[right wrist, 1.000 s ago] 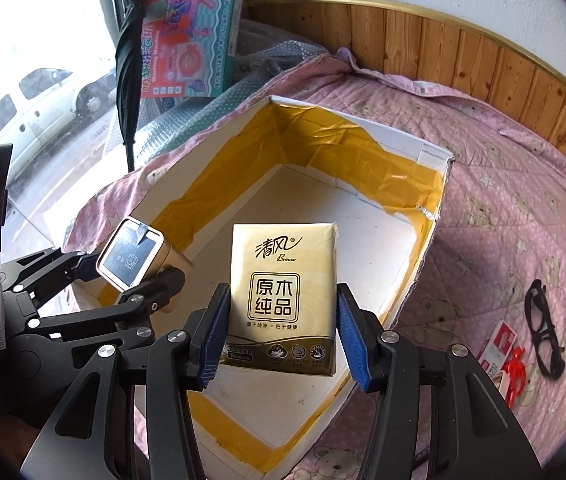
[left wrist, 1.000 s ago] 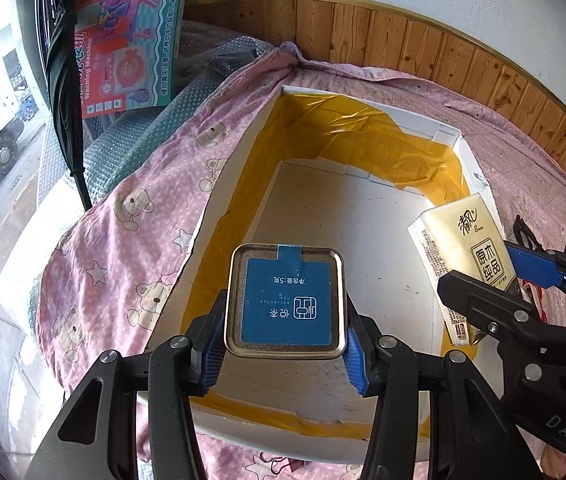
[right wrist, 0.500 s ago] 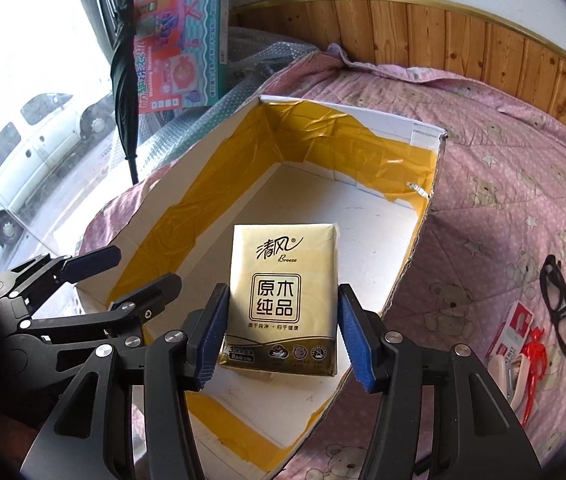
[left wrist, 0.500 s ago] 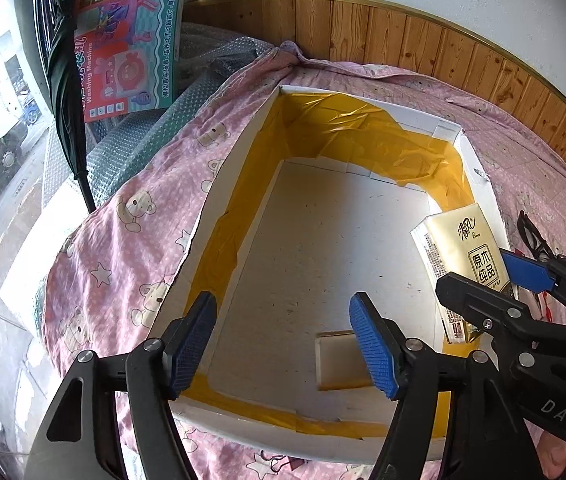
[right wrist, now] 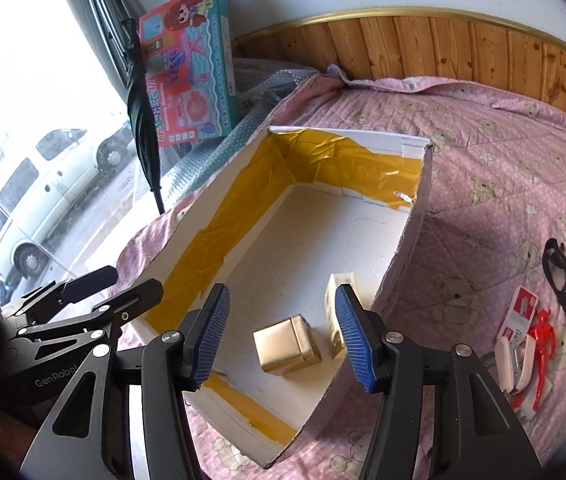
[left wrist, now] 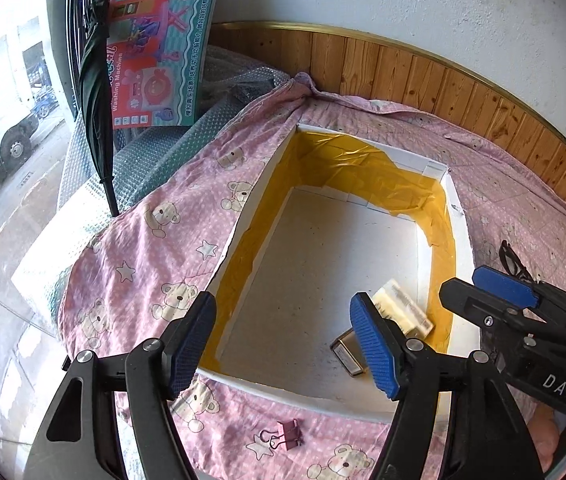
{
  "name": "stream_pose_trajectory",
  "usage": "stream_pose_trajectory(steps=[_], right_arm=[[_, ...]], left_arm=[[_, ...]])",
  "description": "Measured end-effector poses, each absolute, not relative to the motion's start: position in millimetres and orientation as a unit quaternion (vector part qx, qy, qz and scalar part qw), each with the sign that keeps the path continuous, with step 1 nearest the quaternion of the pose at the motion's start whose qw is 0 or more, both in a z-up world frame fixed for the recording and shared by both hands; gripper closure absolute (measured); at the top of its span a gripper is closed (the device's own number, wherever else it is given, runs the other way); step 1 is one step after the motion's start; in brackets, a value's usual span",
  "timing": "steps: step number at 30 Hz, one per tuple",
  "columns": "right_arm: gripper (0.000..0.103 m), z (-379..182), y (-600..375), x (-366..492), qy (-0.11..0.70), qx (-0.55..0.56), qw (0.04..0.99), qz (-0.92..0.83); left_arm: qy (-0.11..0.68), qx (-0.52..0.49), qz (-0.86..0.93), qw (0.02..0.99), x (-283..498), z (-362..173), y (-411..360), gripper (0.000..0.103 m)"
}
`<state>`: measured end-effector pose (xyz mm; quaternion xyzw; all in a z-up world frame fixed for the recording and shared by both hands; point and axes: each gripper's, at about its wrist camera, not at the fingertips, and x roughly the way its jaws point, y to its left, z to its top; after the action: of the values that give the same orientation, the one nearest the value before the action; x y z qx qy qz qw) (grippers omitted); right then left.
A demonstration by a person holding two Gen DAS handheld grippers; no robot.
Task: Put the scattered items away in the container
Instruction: 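Open both tools to drop the tin and tissue pack into the box, then move both open tools back toward the remaining items on the bedspread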
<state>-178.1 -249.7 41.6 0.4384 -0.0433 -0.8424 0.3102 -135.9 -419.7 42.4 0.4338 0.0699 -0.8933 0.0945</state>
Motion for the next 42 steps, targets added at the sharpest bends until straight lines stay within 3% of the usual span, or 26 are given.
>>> stream_pose_trajectory(steps=[6, 10, 15, 42], right_arm=[[0.046, 39.0, -241.2, -151.1, -0.051, 0.442, 0.307, -0.842], [0.059, 39.1, -239.9, -126.6, -0.045, 0.425, 0.311, -0.849], [0.065, 42.5, -227.2, -103.7, -0.05, 0.407, 0.306, -0.859], [0.065, 4.0, -91.3, -56.4, -0.127, 0.419, 0.215, -0.873]], left_arm=[[0.079, 0.433, -0.895, 0.079, -121.5, 43.2, -409.9, 0.032], [0.076, 0.436, -0.894, 0.069, -110.6, 40.4, -400.7, 0.032], [0.063, 0.433, -0.897, 0.059, -98.4, 42.7, -386.7, 0.032], [-0.025, 0.429, -0.903, 0.01, -80.0, 56.5, -252.2, 0.032]])
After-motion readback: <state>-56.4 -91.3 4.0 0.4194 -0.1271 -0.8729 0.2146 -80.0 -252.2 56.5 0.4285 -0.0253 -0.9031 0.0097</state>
